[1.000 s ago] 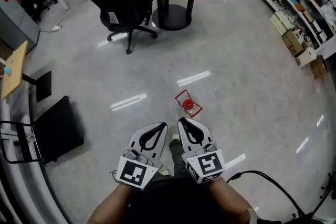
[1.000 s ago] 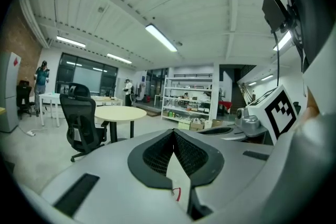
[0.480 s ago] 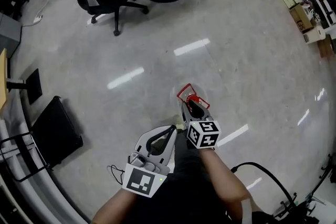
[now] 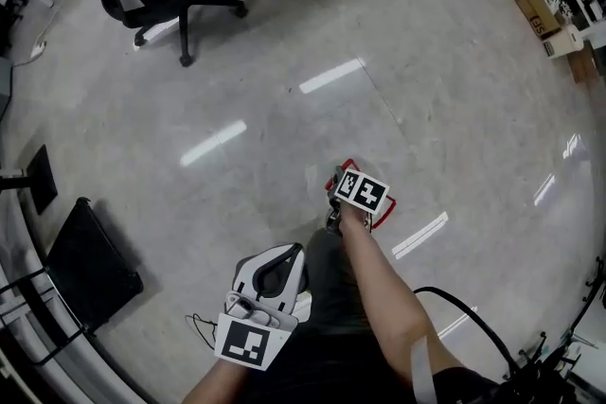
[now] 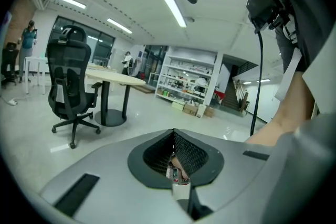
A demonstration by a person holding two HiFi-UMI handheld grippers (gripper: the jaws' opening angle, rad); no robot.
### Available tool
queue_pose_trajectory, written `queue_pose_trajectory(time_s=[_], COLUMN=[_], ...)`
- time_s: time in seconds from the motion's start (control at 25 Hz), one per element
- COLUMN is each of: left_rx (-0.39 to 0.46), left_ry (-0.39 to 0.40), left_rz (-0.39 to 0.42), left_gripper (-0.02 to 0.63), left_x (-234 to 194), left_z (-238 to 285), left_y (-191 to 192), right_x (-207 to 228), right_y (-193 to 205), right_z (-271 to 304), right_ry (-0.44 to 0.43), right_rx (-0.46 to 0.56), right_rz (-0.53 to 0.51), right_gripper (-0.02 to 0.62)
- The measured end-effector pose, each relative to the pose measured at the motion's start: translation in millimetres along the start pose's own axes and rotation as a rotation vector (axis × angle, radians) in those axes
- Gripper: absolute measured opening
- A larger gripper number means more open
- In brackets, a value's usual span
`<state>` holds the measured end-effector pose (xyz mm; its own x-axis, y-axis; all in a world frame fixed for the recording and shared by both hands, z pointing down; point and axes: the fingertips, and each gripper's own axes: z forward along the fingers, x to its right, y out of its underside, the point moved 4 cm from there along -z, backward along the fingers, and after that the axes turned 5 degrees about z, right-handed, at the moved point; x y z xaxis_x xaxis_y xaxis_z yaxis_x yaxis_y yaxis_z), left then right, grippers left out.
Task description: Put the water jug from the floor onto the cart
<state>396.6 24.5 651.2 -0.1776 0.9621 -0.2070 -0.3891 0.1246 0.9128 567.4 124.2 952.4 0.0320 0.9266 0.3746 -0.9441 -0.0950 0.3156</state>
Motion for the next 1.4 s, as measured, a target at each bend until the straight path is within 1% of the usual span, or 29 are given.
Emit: queue_pose_trajectory(time_s=[0.12, 0.24, 0.32, 0.44, 0.6, 0.68, 0.8, 0.96, 1.12, 1.24, 1.4], left_rx=[-0.006, -0.023, -0.028, -0.029, -0.028, -0.028, -0.035, -0.032, -0.030, -0.047, -0.069], left_ry=[-0.013, -0.025, -0.035, -0.054, -0.058, -0.053, -0.024, 0.027, 0.035, 0.028, 0.024], left_rz=[-0.027, -0.040, -0.048, -0.061, -0.049, -0.047, -0.026, 0.014, 0.023, 0.012, 0.012], left_gripper=[0.005, 0.005, 0.005, 0.005, 0.005, 0.005, 0.005, 0.005, 0.005, 0.005, 0.005], left_x=[-10.6, -17.6, -22.8, -30.2, -32.9, -34.1, -34.2, -20.6, -10.3, -0.5, 19.7], left_z=[-1.0, -3.7, -5.6, -9.4, -13.9, -15.2, -15.2, -11.7, -13.8, -18.9, -38.2], left_y=[6.4, 18.2, 25.3, 29.4, 27.9, 26.1, 14.1, -5.7, -16.5, -33.1, -71.8], right_x=[3.6, -0.9, -3.6, -1.0, -2.2, -4.3, -6.5, 10.1, 22.7, 9.0, -34.0], right_y=[-3.3, -4.7, -2.6, 3.6, 15.3, 20.3, 27.2, 34.6, 36.2, 31.3, 22.5], right_z=[22.5, 43.2, 50.8, 50.2, 52.4, 44.2, 19.6, -11.1, -38.3, -73.6, -146.1], right_ry=[0.047, 0.097, 0.107, 0.105, 0.056, 0.020, -0.042, -0.110, -0.166, -0.217, -0.307], right_rx=[-0.050, -0.097, -0.146, -0.179, -0.206, -0.195, -0.174, -0.185, -0.199, -0.211, -0.235], right_rz=[-0.012, -0.075, -0.087, -0.089, -0.047, -0.026, -0.031, -0.073, -0.120, -0.175, -0.266], right_gripper=[0.127, 0.127, 0.127, 0.118, 0.078, 0.061, 0.038, 0.035, 0.036, 0.036, 0.036])
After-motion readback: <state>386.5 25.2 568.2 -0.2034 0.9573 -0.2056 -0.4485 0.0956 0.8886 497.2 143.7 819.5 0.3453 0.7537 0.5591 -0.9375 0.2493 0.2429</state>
